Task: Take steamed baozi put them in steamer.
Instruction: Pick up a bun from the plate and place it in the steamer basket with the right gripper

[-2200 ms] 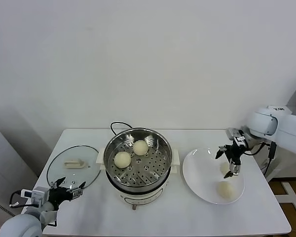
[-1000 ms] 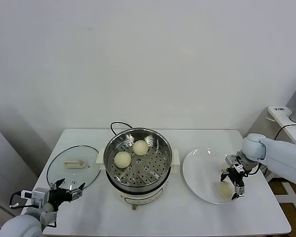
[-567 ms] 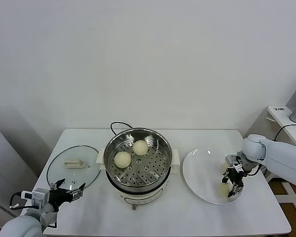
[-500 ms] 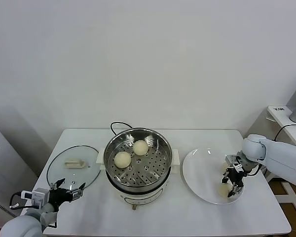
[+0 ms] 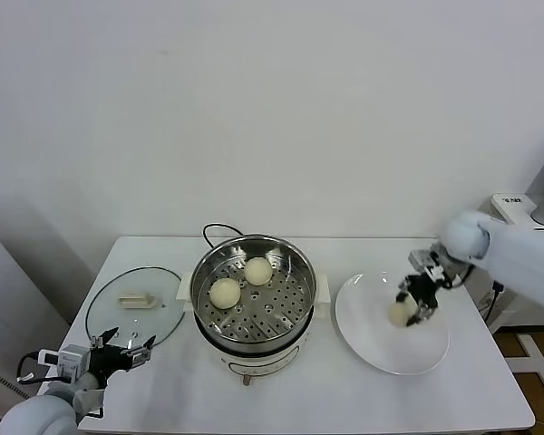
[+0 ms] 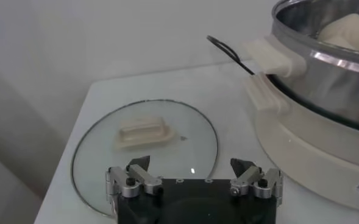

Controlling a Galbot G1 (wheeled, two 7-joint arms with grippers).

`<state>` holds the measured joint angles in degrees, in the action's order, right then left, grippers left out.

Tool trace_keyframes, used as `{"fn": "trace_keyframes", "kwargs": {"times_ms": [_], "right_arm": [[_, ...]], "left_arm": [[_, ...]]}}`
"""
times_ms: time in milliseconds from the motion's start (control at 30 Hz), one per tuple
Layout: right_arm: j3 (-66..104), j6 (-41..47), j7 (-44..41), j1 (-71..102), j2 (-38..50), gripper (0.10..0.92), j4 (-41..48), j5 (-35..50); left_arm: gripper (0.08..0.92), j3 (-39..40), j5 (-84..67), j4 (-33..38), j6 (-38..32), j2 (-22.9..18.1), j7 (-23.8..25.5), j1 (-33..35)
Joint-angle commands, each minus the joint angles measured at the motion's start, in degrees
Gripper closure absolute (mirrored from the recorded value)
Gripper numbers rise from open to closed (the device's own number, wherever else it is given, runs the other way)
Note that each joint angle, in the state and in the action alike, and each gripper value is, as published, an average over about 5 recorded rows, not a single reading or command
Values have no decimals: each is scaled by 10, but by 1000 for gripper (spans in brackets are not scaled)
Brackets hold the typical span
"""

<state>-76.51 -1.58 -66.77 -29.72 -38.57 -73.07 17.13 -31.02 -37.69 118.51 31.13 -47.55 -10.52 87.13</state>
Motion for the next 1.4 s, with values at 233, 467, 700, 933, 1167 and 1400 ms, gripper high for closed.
{"fn": "trace_keyframes", "kwargs": {"times_ms": [233, 467, 700, 933, 1167, 1400], "right_arm": [[102, -136, -17, -86, -163, 516, -23, 38], [112, -224, -25, -74, -231, 516, -32, 7], [95, -307, -26, -48, -282, 516, -45, -42], [79, -370, -32, -28, -302, 514, -68, -87], [69, -398, -34, -3, -299, 514, -86, -125], [87, -424, -31, 25, -302, 511, -90, -191]], "left_arm": [[177, -1, 1, -1, -2, 0, 1, 4], [177, -1, 0, -4, -3, 2, 2, 3], [177, 4, 0, -5, -3, -1, 2, -1], [177, 3, -1, -6, -4, -1, 3, -2], [177, 0, -1, -7, -5, 0, 3, 1], [177, 1, 0, -7, -5, -3, 2, 1]]}}
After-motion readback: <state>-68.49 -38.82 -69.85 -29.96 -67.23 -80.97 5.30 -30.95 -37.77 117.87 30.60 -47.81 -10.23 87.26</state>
